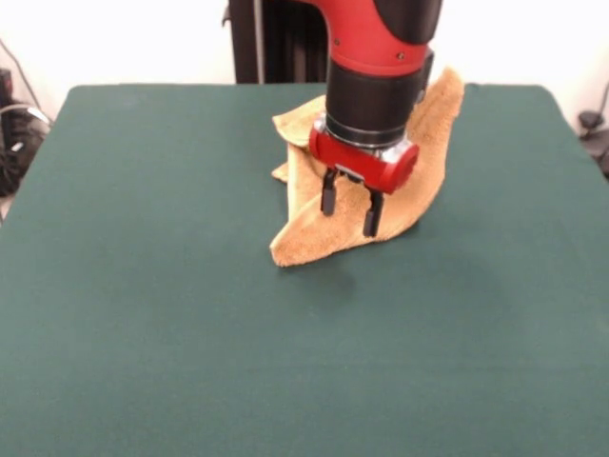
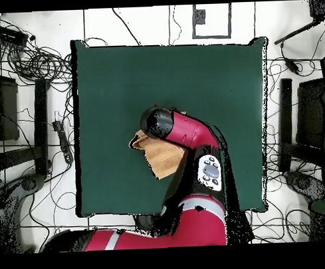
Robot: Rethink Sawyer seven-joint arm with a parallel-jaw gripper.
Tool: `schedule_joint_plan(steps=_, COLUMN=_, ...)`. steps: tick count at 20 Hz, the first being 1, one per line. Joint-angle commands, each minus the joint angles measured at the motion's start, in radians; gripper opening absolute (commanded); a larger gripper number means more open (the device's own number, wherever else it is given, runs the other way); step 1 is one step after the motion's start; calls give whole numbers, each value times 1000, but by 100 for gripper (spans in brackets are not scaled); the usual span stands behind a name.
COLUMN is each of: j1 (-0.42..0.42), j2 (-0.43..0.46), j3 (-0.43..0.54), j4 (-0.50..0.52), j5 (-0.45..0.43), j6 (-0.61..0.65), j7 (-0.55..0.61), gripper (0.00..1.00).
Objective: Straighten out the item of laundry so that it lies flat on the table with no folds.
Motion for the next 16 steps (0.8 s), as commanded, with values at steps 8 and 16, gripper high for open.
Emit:
schedule_joint_plan(steps=8, j1=29, j2=-27, j3=13, j4=58, j5=44, j6=75, j7=236, gripper=100)
schedule_joint_plan(steps=16, j1=-1, j2=17, j3=13, j4=40, j5=38, j6=51, j7=222, gripper=100)
